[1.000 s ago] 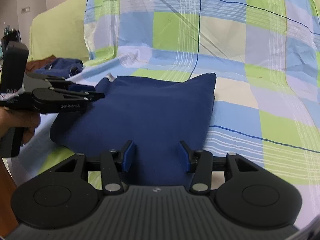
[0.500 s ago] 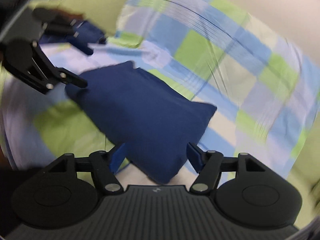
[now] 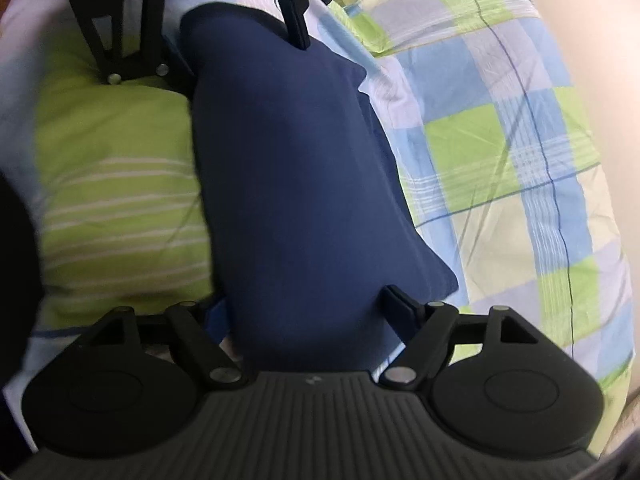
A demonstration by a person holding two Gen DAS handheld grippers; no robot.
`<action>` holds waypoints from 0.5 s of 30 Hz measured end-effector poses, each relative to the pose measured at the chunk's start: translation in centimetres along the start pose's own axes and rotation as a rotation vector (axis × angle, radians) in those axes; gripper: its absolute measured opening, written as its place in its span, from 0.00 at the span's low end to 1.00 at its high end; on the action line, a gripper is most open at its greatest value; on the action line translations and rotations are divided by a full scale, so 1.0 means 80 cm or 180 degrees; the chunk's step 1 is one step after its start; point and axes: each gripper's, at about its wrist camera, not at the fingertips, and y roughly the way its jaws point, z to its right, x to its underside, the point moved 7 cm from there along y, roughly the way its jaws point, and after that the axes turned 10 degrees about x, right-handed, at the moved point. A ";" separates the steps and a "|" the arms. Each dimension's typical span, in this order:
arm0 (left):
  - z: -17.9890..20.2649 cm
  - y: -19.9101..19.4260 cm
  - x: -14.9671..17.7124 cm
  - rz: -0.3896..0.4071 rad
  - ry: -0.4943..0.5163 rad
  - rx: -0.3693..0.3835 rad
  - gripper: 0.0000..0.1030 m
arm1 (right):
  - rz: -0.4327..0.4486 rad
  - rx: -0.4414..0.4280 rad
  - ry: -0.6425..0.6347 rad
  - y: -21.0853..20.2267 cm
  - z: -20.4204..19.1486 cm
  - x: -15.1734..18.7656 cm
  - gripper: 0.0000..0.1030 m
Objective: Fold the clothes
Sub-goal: 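Grasp the folded garment with both grippers and carry it to the white chair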
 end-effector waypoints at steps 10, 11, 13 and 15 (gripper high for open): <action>-0.046 -0.063 -0.060 0.0130 0.0239 0.0506 0.40 | -0.0145 0.0002 0.0390 -0.053 0.047 -0.003 0.27; -0.050 -0.077 -0.077 0.0218 0.0304 0.0587 0.40 | -0.0193 -0.0001 0.0494 -0.067 0.058 0.000 0.27; -0.050 -0.093 -0.103 0.0362 0.0410 0.0680 0.40 | -0.0342 -0.0019 0.0791 -0.108 0.084 0.017 0.27; -0.044 -0.121 -0.162 0.0678 0.0648 0.0868 0.40 | -0.0540 -0.0003 0.1110 -0.158 0.110 0.043 0.27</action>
